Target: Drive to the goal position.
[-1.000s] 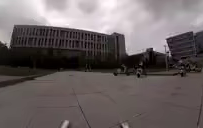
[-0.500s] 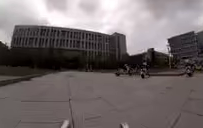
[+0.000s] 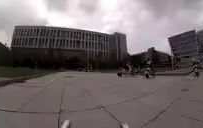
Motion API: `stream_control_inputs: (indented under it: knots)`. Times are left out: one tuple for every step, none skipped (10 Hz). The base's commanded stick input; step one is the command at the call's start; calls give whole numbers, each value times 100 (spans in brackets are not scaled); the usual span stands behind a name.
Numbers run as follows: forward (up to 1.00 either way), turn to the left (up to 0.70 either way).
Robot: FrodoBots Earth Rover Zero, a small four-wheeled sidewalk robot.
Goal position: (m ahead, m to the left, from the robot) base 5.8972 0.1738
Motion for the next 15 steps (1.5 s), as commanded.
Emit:
stream_control_inputs:
  knots:
    - [100, 17]
    - [100, 11]
    - [100, 6]
    - [100, 1]
    - [100, 0]
    - [100, 0]
    - [100, 0]
    - [100, 0]
    - [100, 0]
    - [100, 0]
    - [100, 0]
    - [100, 0]
    - [100, 0]
    - [100, 0]
    - [100, 0]
